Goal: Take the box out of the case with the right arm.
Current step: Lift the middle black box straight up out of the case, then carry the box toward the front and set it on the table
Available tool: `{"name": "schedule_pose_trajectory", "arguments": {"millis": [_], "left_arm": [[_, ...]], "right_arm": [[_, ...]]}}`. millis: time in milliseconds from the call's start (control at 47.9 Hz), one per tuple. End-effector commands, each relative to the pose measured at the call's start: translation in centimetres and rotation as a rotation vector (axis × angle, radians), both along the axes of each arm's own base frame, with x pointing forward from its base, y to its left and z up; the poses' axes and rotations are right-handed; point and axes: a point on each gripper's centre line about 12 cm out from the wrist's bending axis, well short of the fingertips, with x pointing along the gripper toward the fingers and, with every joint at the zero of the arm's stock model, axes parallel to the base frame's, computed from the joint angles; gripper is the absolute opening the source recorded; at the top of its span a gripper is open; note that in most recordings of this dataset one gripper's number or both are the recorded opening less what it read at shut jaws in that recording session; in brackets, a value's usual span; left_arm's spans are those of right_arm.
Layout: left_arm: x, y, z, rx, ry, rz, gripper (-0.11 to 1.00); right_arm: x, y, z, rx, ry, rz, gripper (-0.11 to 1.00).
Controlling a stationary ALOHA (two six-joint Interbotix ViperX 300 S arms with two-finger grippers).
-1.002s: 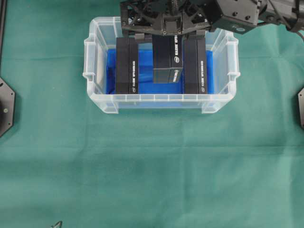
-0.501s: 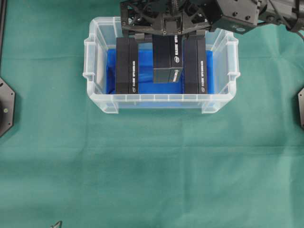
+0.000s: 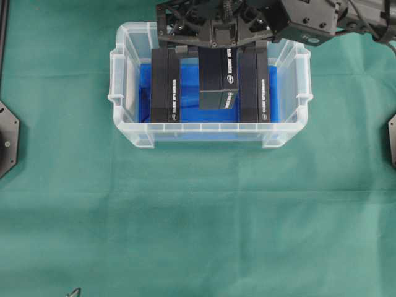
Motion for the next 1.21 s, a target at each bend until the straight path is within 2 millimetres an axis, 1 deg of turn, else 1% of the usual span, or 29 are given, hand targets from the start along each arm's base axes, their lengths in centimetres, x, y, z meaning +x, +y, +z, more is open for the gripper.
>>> {"name": "schedule_pose_trajectory", "arguments": {"millis": [0,146,376,605,668,1189], "left_arm": [[0.2,0.0,0.8,0.002,-0.025,-0.001,0.0],[0.2,0.0,0.8,0.001,-0.025,-0.003,0.0],[0.2,0.0,0.8,0.001,-0.025,-0.001,0.0],[0.2,0.0,0.8,0.001,-0.025,-0.003,0.0],[0.2,0.0,0.8,0.001,-0.025,-0.003,0.0],[0.2,0.0,0.8,0.002,-0.025,-0.002,0.0]], "right_arm": [[-1.4,0.4,3.4,-0.016,-0.081,0.005,0.65],[-1.3,0.6,3.5,-0.016,-0.083,0.006,0.65],[-1.2,2.5,3.5,-0.011,-0.078,-0.004,0.65],[-1.1,5.5,3.4,-0.003,-0.067,0.004,0.65],[-1.0,6.6,3.4,0.0,-0.069,0.007,0.65],[-1.6,14.5,3.5,-0.005,-0.072,0.014,0.65]]}}
